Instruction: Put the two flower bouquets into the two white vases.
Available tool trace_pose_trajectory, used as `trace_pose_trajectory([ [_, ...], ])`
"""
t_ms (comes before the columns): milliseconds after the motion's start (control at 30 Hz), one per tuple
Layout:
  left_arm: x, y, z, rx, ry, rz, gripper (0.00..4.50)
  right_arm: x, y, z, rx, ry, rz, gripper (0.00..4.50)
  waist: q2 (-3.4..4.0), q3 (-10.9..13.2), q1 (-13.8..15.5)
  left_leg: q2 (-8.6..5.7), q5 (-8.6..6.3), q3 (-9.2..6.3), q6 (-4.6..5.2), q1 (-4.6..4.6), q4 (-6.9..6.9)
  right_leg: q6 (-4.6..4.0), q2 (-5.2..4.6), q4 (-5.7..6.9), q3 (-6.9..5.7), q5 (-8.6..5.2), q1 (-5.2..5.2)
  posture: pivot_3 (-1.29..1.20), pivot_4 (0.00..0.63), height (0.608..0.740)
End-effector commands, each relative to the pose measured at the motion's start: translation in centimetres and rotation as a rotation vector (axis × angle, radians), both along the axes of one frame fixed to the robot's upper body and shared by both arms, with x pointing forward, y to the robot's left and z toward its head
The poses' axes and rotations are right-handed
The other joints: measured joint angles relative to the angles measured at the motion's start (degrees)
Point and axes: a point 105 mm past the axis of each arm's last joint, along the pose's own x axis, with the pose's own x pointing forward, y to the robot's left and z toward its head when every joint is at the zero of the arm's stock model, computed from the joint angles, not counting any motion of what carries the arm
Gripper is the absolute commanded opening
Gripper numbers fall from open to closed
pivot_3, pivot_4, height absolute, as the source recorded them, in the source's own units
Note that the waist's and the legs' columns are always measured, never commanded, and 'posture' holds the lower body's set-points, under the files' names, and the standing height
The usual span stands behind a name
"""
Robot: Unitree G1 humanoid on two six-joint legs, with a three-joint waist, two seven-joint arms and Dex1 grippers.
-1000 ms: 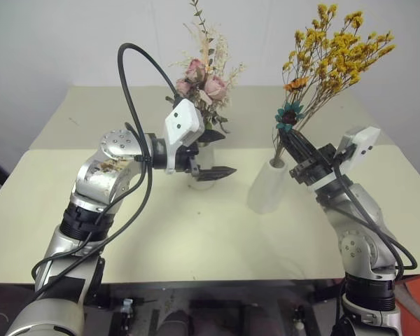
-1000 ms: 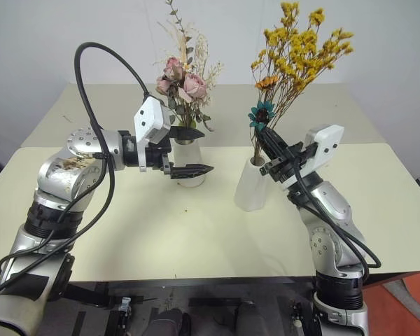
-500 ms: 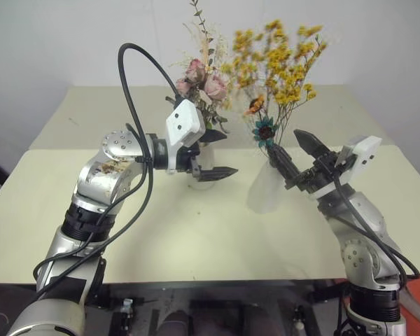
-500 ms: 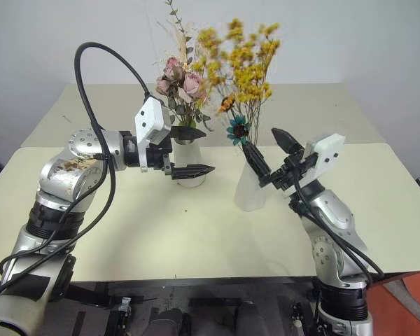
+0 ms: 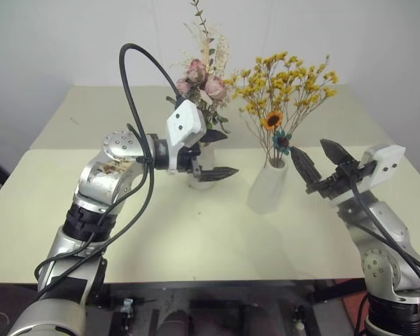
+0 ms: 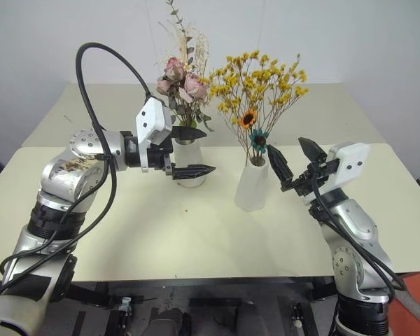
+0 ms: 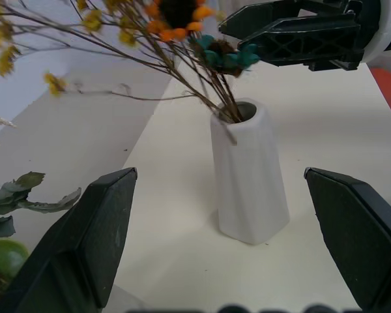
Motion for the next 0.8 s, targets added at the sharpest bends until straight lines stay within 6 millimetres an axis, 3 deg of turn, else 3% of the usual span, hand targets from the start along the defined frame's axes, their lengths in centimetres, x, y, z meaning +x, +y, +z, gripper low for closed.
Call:
trace_pose_trajectory([
  [33, -0.8, 0.3, 1.4, -0.048, -0.04, -0.023, 4.5, -2.6, -0.5, 1.3, -0.08, -0.041, 0.074, 4.45, 0.0, 0.0, 0.14, 0.0, 0.0, 0.0, 0.0, -0.01, 0.0, 0.0, 0.0, -0.02, 0.0, 0.0, 0.01, 0.0, 0.15, 0.74],
  [167, -1.6, 2.3, 2.0, -0.102, -0.036, -0.026, 4.5, -4.2, -2.1, 0.9, -0.204, 0.004, 0.077, 4.45, -0.01, 0.0, -0.13, 0.01, -0.01, 0.0, 0.01, 0.07, 0.01, 0.01, -0.01, -0.03, 0.02, 0.0, 0.09, 0.0, 0.15, 0.74],
  [367, -2.7, 7.2, 1.4, -0.065, -0.046, 0.069, 4.5, -5.5, -4.1, 1.8, -0.341, 0.06, 0.111, 4.45, 0.0, 0.0, -0.78, 0.11, -0.01, 0.02, 0.01, 0.66, -0.15, 0.0, 0.12, -0.05, 0.2, 0.0, 0.49, 0.0, 0.15, 0.74],
  [567, -4.0, 11.8, 0.3, 0.02, -0.038, 0.221, 4.5, -4.9, -6.0, 2.3, -0.481, 0.192, 0.139, 4.45, -0.07, 0.01, -0.48, 0.14, -0.03, 0.13, 0.03, 1.07, -0.33, 0.02, 0.11, -0.28, 0.17, -0.03, 0.95, 0.0, 0.15, 0.74],
  [800, -5.6, 14.6, 1.0, -0.028, -0.087, 0.364, 4.5, -3.9, -8.3, 2.2, -0.578, 0.289, 0.146, 4.45, -0.1, 0.03, 0.1, 0.15, -0.04, 0.15, 0.04, 1.04, -0.34, 0.02, 0.08, -0.34, 0.15, -0.03, 0.94, 0.0, 0.15, 0.74],
])
